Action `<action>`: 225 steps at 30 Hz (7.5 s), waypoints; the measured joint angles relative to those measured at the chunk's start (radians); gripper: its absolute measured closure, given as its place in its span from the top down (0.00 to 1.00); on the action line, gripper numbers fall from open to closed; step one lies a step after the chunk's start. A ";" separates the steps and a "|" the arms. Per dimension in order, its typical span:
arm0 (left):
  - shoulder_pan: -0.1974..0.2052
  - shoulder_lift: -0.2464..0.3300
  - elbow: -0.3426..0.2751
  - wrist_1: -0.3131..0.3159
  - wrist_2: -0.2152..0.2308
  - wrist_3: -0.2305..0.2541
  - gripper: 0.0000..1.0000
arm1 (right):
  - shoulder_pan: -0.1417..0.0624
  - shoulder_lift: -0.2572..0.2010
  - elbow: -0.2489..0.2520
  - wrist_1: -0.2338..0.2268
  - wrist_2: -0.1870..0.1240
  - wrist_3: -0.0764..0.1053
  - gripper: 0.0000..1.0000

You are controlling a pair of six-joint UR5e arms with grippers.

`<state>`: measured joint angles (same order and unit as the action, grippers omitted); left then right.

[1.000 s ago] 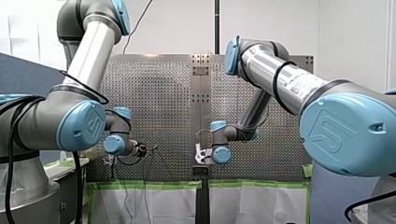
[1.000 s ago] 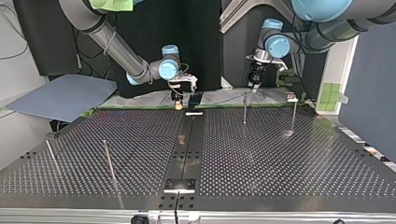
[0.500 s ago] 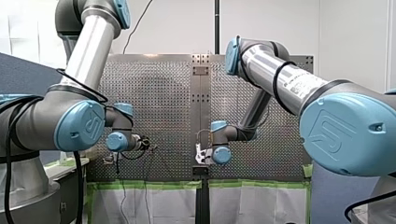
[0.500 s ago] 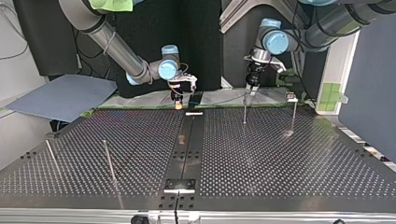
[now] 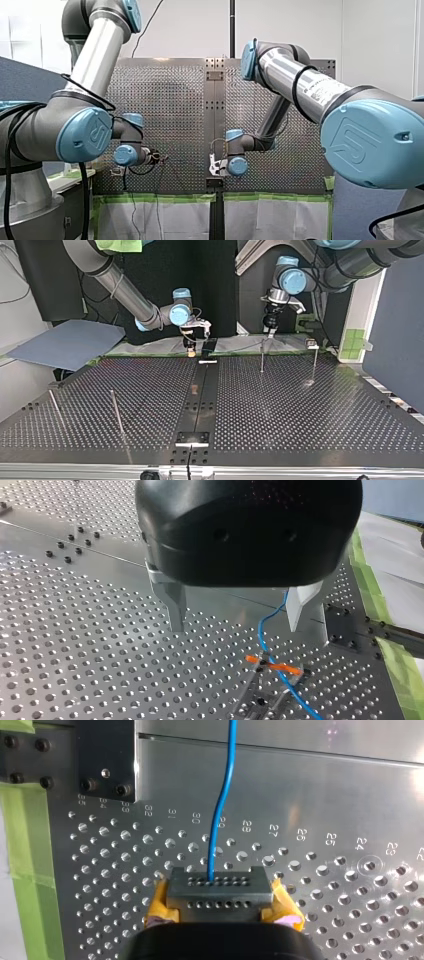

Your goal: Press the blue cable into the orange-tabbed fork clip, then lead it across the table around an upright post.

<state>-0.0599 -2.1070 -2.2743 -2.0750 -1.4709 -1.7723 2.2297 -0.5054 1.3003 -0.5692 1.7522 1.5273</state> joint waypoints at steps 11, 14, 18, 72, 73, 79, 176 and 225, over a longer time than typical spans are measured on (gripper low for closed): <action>-0.009 -0.089 0.029 0.021 -0.022 0.044 1.00 | -0.001 0.000 0.000 0.002 -0.002 0.002 0.00; -0.009 -0.116 0.031 0.022 -0.023 0.046 1.00 | -0.001 0.000 0.000 0.003 -0.003 0.002 0.00; -0.010 -0.135 0.031 0.022 -0.022 0.048 1.00 | -0.001 0.000 0.000 0.003 -0.003 0.002 0.00; -0.063 -0.138 0.088 -0.017 -0.013 0.146 1.00 | -0.006 0.003 0.000 -0.003 -0.020 0.011 0.00; -0.068 -0.138 0.092 -0.021 -0.014 0.148 1.00 | -0.006 0.003 0.000 -0.003 -0.020 0.011 0.00; -0.109 -0.138 0.124 -0.042 -0.050 0.149 1.00 | -0.007 0.003 0.001 -0.001 -0.020 0.012 0.00; -0.251 -0.294 0.595 -0.408 -0.430 0.108 0.01 | -0.017 0.004 0.001 0.003 -0.029 0.007 0.00; -0.360 -0.052 0.545 -0.608 -0.530 0.058 0.01 | -0.005 -0.229 0.023 0.159 -0.018 0.019 0.00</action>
<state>-0.4203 -2.1588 -1.7292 -2.6834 -2.0009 -1.7148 2.2242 -0.7345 1.3237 -0.4104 1.7338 1.5465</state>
